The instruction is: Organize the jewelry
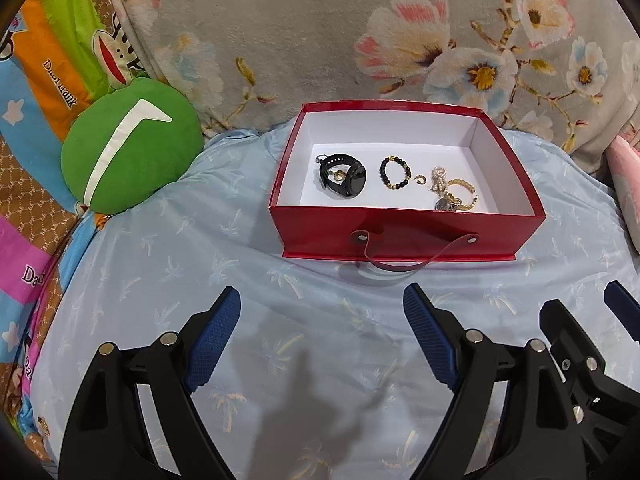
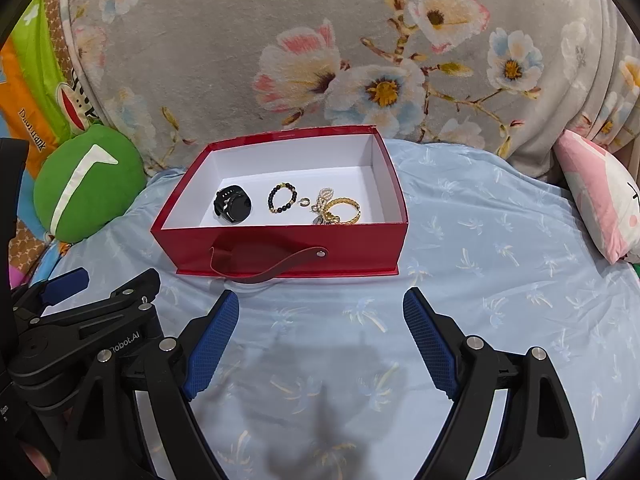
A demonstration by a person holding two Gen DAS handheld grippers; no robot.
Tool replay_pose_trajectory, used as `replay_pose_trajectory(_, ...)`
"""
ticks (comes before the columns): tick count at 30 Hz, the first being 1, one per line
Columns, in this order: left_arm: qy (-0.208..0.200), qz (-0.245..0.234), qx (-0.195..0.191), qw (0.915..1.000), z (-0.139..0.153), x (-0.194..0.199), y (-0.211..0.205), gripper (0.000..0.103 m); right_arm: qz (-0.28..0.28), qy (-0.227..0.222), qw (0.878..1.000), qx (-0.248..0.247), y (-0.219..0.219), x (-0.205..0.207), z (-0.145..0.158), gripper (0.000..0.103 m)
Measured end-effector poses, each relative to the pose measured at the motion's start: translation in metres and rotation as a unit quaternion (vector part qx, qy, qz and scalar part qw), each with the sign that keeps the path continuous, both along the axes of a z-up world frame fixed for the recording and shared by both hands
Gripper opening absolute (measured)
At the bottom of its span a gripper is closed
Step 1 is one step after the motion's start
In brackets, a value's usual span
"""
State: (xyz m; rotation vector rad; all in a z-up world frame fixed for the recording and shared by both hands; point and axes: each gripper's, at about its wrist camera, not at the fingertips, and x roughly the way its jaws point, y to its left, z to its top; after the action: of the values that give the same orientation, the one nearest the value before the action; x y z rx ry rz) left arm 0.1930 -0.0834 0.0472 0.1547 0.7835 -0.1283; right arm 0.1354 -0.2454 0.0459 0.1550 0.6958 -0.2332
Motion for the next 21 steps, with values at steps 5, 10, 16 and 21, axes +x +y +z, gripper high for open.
replay_pose_trajectory(5,0.001,-0.001,-0.001,1.0,0.0002,0.0,0.0004,0.081,0.0,0.0,1.0,-0.001,0.0001,-0.0003,-0.0007,0.082)
replay_pose_trajectory(10,-0.002,0.003,0.0,1.0,0.0005,-0.0031,0.0018,0.081,0.0,-0.001,1.0,0.0,0.0008,-0.0013,-0.0012,0.082)
replay_pose_trajectory(16,-0.002,0.003,0.0,1.0,0.0002,-0.0034,0.0018,0.081,0.0,-0.001,1.0,-0.001,0.0011,-0.0015,-0.0028,0.082)
replay_pose_trajectory(21,-0.007,0.013,0.011,0.9998,0.0005,-0.0089,0.0054,0.081,0.0,0.0,1.0,-0.002,0.0017,-0.0027,-0.0032,0.082)
